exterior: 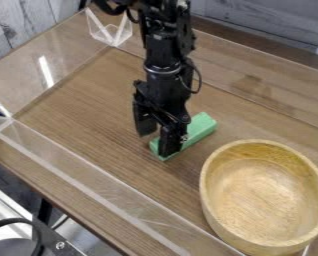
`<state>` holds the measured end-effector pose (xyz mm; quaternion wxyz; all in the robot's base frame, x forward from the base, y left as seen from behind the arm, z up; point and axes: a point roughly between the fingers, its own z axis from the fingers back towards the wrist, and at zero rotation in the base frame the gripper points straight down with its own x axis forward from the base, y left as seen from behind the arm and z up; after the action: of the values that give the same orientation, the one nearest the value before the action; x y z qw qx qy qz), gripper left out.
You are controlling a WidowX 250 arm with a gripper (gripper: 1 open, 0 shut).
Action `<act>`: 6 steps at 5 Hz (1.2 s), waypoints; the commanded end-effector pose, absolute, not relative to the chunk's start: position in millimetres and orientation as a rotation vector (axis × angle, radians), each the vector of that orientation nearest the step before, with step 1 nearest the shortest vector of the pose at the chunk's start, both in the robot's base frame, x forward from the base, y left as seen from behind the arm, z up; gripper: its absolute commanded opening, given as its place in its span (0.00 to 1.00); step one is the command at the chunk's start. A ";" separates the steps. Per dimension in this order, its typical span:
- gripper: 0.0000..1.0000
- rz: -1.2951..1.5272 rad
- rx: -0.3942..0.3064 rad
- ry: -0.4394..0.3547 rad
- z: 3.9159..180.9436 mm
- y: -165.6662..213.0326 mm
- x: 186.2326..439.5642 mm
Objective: Put the green block in the brown bowl
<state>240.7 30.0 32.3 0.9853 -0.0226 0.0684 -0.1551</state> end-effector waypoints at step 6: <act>1.00 -0.317 -0.078 0.046 50.4 26.3 257.3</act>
<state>243.9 22.7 33.9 0.9843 -0.0490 0.0573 -0.1598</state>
